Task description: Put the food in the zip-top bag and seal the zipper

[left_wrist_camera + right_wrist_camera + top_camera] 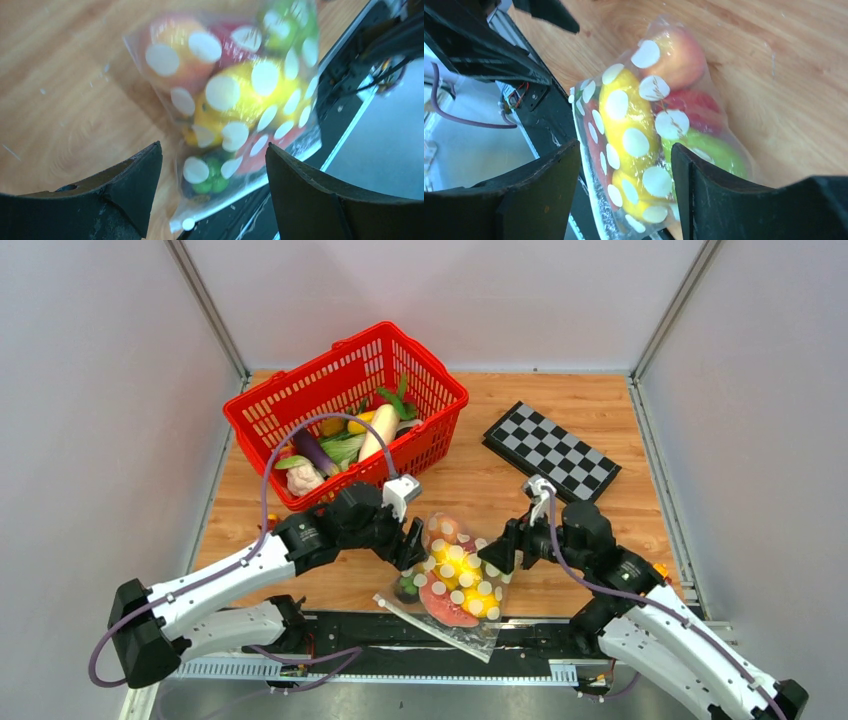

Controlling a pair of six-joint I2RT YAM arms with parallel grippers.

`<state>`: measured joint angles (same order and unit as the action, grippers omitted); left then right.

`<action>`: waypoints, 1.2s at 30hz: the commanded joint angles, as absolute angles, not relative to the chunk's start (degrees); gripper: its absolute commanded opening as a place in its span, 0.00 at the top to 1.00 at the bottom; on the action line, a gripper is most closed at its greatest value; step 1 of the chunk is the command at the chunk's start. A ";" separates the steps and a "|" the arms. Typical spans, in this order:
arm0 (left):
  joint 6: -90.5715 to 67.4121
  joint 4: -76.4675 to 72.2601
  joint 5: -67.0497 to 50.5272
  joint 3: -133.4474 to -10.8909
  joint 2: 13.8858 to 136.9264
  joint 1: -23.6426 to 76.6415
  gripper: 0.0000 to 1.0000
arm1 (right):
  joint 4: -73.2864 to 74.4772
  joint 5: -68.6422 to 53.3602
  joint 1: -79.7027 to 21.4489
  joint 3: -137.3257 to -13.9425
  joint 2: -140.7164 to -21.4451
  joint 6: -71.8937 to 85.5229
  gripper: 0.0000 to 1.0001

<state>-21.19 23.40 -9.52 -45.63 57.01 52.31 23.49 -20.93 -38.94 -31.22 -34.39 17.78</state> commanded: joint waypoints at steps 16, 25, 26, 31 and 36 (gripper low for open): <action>-26.51 11.14 -13.74 -33.46 61.99 55.68 0.16 | 33.84 -16.72 -38.99 -20.34 -22.75 52.95 0.18; -29.86 -0.32 -14.26 -38.86 69.13 55.79 0.20 | 13.26 -11.69 -36.02 -23.76 -38.64 46.86 0.10; -30.65 -2.38 -13.94 -39.38 70.20 55.80 0.20 | 13.00 -10.98 -35.04 -25.52 -40.93 46.20 0.10; -30.62 -3.15 -11.58 -45.94 76.29 55.81 0.23 | 9.97 -15.20 -28.64 -32.20 -51.33 42.47 0.10; -27.34 2.32 -6.15 -53.55 80.42 55.76 0.23 | 10.48 -20.44 -23.00 -36.24 -58.49 39.32 0.10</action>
